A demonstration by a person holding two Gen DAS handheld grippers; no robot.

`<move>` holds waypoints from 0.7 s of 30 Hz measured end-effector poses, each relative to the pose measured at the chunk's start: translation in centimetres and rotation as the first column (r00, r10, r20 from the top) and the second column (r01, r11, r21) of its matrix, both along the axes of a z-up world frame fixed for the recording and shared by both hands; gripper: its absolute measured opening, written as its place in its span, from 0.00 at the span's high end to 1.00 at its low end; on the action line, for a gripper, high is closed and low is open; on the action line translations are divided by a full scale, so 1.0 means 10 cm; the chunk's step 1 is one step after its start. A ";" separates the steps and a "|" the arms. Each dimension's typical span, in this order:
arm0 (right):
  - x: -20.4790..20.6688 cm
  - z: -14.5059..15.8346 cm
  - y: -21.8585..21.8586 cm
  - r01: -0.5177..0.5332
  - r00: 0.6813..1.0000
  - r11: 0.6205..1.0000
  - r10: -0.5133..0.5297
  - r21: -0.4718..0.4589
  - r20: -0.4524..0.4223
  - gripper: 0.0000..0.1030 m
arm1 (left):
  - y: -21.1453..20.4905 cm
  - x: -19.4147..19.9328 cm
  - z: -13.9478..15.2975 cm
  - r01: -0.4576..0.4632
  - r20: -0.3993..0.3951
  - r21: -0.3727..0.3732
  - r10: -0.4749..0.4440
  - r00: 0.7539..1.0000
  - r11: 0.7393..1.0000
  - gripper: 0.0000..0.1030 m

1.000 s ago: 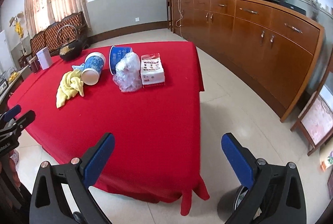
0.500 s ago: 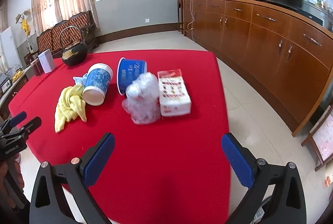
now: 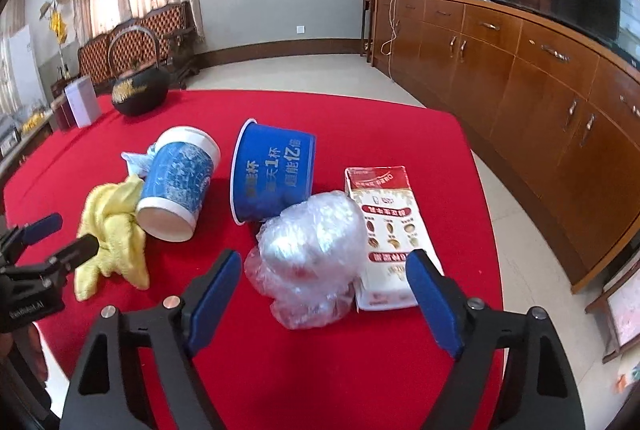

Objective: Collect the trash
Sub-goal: 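Grasp the clear plastic bag with the right tool while the left tool grasps the yellow towel, then carry the plastic bag and yellow towel over the black bucket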

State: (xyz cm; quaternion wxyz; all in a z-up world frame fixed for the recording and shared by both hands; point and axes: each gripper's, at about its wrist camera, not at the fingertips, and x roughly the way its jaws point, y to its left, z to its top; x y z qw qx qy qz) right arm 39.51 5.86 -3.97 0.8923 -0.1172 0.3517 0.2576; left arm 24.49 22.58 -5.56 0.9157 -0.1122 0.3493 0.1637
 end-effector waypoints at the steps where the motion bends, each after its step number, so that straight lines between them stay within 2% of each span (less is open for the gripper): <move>1: 0.01 -0.02 0.03 -0.005 1.000 1.000 0.005 -0.014 0.003 0.18 | 0.01 0.02 -0.03 0.004 -0.009 -0.013 -0.004 1.000 1.000 0.14; 2: 0.01 -0.03 0.05 -0.010 1.000 1.000 0.010 -0.020 0.007 0.19 | 0.02 0.03 -0.05 0.007 -0.013 -0.025 -0.007 1.000 1.000 0.16; 4: -0.02 -0.06 0.10 -0.021 1.000 0.999 0.022 -0.034 0.015 0.36 | 0.03 0.05 -0.11 0.013 -0.025 -0.046 -0.015 1.000 0.999 0.28; 5: -0.02 -0.07 0.11 -0.025 0.999 0.999 0.026 -0.042 0.018 0.40 | 0.03 0.04 -0.13 0.019 -0.029 -0.057 -0.020 0.999 0.998 0.32; 7: -0.03 -0.09 0.13 -0.031 0.999 0.998 0.032 -0.054 0.026 0.48 | 0.02 0.05 -0.18 0.029 -0.041 -0.079 -0.033 0.999 0.996 0.51; 8: -0.04 -0.09 0.14 -0.033 0.999 0.998 0.034 -0.057 0.029 0.49 | 0.01 0.05 -0.19 0.035 -0.039 -0.081 -0.039 0.999 0.996 0.55; 9: -0.05 -0.09 0.14 -0.040 0.999 0.998 0.041 -0.055 0.027 0.52 | -0.01 0.04 -0.18 0.042 -0.034 -0.075 -0.045 0.998 0.996 0.74; 10: -0.05 -0.09 0.14 -0.046 0.999 0.998 0.047 -0.051 0.023 0.53 | -0.02 0.04 -0.19 0.055 -0.034 -0.090 -0.058 0.998 0.994 0.87; 21: -0.28 0.07 -0.05 -0.055 0.998 0.998 0.053 0.038 0.033 0.54 | -0.19 -0.36 0.05 0.065 0.054 -0.021 -0.064 0.996 0.998 0.88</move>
